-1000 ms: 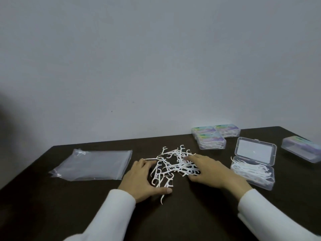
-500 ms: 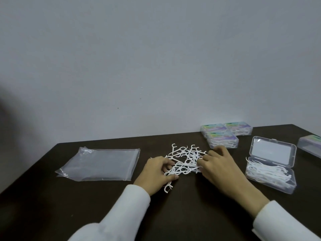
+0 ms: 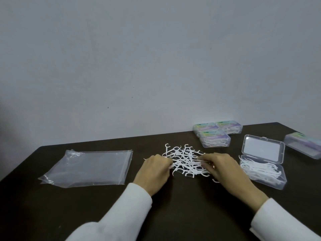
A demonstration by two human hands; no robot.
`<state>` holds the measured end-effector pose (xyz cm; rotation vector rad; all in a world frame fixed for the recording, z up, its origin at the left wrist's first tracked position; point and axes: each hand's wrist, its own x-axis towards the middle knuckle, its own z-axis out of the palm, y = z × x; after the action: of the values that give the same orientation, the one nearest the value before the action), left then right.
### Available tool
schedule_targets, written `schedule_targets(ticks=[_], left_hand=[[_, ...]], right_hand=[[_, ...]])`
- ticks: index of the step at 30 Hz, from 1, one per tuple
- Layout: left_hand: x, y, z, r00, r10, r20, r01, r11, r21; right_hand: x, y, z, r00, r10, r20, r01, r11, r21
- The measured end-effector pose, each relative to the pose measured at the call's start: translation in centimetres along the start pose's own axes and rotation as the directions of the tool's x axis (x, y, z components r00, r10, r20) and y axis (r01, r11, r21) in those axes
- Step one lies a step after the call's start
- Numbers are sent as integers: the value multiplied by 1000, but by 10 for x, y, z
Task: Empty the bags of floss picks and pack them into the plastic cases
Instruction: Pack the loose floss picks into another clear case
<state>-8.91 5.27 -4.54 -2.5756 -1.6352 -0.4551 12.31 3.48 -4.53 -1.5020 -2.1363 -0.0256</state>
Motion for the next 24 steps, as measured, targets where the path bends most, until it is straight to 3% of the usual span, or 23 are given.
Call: schedule_targets(ticks=[5, 9, 19, 24], left_hand=[[3, -5, 1, 997, 5, -82, -15, 992, -128], [4, -3, -5, 981, -37, -190, -30, 942, -335], [21, 56, -2, 942, 57, -329, -217, 853, -474], [40, 100, 8, 916, 178, -360, -336, 831, -443]], right_hand=[[1, 10, -2, 984, 175, -40, -151, 927, 343], [-1, 15, -15, 966, 255, -39, -212, 872, 441], [-26, 73, -70, 931, 329, -156, -284, 925, 254], [-49, 104, -78, 910, 403, -101, -387, 910, 150]])
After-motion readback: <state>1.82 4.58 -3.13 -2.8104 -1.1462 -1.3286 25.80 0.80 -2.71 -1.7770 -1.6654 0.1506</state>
